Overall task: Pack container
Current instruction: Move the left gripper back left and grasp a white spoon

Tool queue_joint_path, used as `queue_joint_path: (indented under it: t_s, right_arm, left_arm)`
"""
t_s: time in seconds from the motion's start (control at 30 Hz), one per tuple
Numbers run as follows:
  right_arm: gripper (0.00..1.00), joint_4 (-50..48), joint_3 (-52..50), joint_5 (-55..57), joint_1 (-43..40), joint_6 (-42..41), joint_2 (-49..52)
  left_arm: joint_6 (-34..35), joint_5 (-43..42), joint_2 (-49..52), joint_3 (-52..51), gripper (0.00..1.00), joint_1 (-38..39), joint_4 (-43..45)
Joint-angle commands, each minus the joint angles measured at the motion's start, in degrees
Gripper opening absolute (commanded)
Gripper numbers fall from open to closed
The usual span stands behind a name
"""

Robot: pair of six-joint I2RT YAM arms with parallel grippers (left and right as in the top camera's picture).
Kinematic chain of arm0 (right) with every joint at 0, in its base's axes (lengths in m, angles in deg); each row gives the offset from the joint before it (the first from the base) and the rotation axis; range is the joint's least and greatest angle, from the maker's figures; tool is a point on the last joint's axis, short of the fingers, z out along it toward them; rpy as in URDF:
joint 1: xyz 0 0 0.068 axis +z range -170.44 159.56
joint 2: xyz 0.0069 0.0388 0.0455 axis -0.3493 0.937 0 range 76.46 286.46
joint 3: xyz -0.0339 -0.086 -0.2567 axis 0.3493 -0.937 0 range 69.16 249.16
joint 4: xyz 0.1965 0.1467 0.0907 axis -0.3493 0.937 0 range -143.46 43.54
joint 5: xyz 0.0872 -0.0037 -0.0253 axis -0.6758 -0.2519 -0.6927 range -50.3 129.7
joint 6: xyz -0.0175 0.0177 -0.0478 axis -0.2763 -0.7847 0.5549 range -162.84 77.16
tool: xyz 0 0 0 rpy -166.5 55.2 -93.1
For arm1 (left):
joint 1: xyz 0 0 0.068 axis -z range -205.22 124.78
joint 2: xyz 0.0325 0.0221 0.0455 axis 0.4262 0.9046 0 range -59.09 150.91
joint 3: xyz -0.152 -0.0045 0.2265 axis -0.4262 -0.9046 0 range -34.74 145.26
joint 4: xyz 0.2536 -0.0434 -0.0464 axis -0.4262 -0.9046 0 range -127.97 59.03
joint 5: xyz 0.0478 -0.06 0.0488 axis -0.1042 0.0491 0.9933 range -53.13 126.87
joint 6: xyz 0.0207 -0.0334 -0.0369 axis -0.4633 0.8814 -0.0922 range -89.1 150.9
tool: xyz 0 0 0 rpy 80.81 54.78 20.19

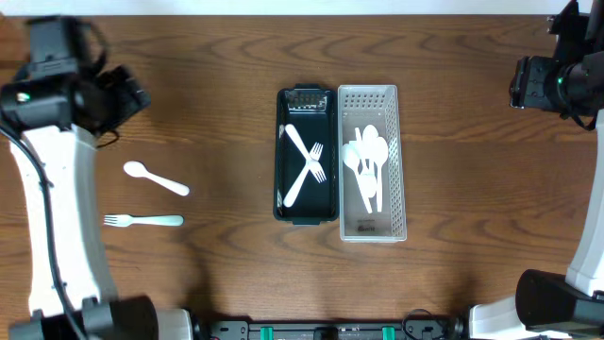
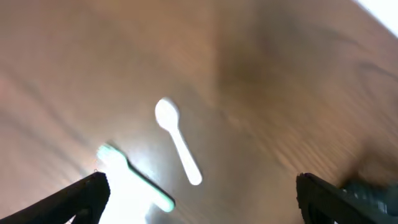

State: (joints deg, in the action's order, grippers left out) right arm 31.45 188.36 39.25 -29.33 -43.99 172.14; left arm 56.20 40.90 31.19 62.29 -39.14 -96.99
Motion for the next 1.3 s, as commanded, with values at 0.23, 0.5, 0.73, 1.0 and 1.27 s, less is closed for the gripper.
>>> queue_joint_path:
  t_s: [0.23, 0.5, 0.73, 1.0, 1.27]
  right_arm:
    - [0.69, 0.4, -0.2, 0.2, -0.5, 1.0, 0.1]
    - [0.69, 1.0, -0.2, 0.2, -0.5, 0.3, 0.1]
    - [0.69, 1.3, -0.2, 0.2, -0.5, 0.3, 0.1]
    - [0.69, 1.3, -0.2, 0.2, -0.5, -1.2, 0.1]
    - [0.69, 2.2, -0.2, 0.2, -0.5, -1.6, 0.1]
  left_arm:
    - [10.8, -5.1, 13.9, -12.8, 0.98, -8.7, 6.4]
    - [10.8, -5.1, 22.2, -13.5, 0.98, -8.1, 10.0]
    - [10.8, -5.1, 26.5, -13.5, 0.98, -7.9, 12.6]
    - [10.6, -4.9, 28.2, -15.9, 0.99, -5.8, 17.8]
    - [10.6, -4.5, 28.2, -18.1, 0.98, -4.9, 21.0]
